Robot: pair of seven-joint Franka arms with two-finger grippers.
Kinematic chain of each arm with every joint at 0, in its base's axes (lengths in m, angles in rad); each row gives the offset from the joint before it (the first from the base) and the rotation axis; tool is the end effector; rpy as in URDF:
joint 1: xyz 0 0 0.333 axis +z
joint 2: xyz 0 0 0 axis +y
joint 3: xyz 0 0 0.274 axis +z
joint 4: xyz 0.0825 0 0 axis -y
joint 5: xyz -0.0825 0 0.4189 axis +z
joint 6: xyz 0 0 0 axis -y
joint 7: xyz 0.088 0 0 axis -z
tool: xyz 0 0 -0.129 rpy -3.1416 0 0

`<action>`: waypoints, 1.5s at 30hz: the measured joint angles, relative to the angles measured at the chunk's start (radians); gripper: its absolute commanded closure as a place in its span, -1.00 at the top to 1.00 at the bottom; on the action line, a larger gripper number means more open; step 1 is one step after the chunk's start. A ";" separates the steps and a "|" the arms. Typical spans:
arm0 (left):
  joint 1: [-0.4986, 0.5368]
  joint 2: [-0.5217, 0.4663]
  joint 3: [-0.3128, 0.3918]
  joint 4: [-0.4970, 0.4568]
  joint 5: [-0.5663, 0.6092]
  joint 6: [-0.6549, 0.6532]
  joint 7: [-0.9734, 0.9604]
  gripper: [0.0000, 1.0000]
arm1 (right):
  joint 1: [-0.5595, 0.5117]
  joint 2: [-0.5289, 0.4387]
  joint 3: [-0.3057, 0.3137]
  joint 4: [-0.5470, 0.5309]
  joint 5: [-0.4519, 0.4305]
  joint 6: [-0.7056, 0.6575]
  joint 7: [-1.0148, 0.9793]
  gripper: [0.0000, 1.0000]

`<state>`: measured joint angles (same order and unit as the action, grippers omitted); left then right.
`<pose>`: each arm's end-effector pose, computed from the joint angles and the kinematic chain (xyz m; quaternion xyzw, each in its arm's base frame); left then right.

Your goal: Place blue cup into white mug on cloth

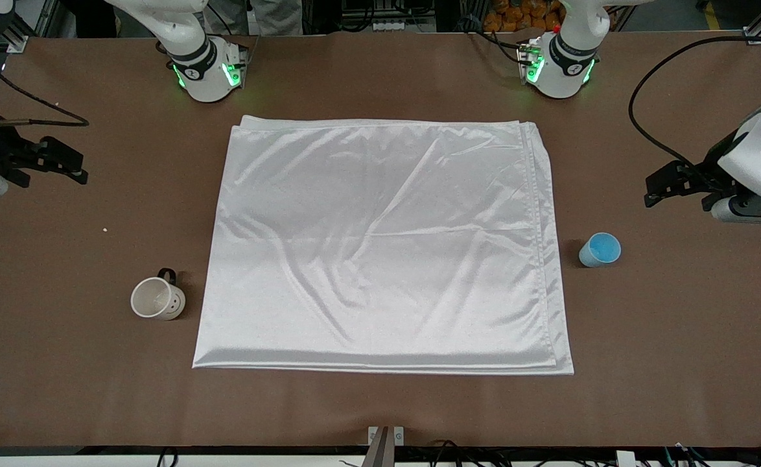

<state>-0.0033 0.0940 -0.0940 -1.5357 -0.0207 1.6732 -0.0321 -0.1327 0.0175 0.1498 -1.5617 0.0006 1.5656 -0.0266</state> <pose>0.6213 -0.0611 0.5310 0.9992 -0.0314 0.0210 0.0161 0.5930 0.0096 0.5544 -0.9997 -0.0218 0.0067 0.0016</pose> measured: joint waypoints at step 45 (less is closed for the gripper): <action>-0.005 -0.019 -0.012 -0.278 0.000 0.235 -0.002 1.00 | 0.005 0.071 0.000 -0.382 0.000 0.384 0.062 1.00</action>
<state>-0.0083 0.0747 -0.1055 -1.8140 -0.0205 1.9086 -0.0346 -0.1276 0.0881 0.1501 -1.9435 0.0006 1.9499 0.0357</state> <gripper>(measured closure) 0.000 0.000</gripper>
